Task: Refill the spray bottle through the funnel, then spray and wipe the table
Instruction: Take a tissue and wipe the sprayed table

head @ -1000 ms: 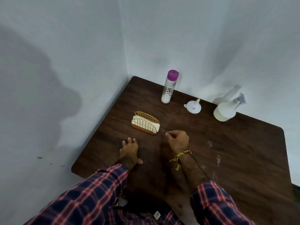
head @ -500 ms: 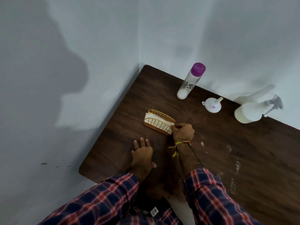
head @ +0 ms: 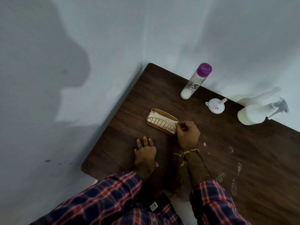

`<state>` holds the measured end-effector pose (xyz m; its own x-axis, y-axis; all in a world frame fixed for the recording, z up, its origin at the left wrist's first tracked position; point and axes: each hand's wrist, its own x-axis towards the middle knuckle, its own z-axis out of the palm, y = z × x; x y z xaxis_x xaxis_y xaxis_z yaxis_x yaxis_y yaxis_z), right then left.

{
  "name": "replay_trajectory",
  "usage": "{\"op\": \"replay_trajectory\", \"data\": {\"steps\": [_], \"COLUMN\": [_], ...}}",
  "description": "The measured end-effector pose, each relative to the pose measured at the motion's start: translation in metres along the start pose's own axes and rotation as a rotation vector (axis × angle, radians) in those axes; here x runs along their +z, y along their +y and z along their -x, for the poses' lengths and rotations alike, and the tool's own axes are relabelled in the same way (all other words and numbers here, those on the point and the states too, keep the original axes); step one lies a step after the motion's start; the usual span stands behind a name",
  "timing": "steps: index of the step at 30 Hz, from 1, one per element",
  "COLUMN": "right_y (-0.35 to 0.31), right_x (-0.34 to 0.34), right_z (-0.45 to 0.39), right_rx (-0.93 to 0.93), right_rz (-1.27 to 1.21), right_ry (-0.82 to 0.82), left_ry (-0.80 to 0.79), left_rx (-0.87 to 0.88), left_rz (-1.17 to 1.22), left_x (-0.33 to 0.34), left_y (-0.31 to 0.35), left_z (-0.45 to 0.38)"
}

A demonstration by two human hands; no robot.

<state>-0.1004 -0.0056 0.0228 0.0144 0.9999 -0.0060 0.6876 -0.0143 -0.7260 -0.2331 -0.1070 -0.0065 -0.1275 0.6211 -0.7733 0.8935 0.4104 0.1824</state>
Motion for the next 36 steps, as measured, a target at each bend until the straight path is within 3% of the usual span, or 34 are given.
{"op": "replay_trajectory", "data": {"steps": [6, 14, 20, 26, 33, 36], "right_y": [-0.006, -0.015, -0.004, -0.021, -0.033, -0.025], "right_x": [-0.011, -0.022, -0.023, -0.037, -0.097, -0.13], "right_z": [0.012, 0.01, 0.002, 0.006, 0.024, 0.042], "right_rx": [-0.096, -0.165, -0.031, -0.083, 0.119, 0.27], "right_rz": [-0.089, -0.157, -0.149, -0.22, -0.605, -0.778], "right_ry": [0.114, 0.141, 0.104, 0.154, 0.221, 0.223], "left_ry": [0.011, 0.034, 0.043, 0.049, 0.104, 0.21], "left_rx": [-0.006, -0.018, 0.0, 0.001, 0.02, 0.113], "left_rz": [-0.011, -0.005, -0.006, 0.004, -0.051, -0.072], "left_x": [-0.002, -0.001, 0.0, -0.003, 0.001, 0.005], "left_y": [0.001, 0.002, 0.0, 0.002, 0.002, 0.012], "left_z": [0.003, 0.005, 0.007, 0.012, 0.027, 0.035]}}
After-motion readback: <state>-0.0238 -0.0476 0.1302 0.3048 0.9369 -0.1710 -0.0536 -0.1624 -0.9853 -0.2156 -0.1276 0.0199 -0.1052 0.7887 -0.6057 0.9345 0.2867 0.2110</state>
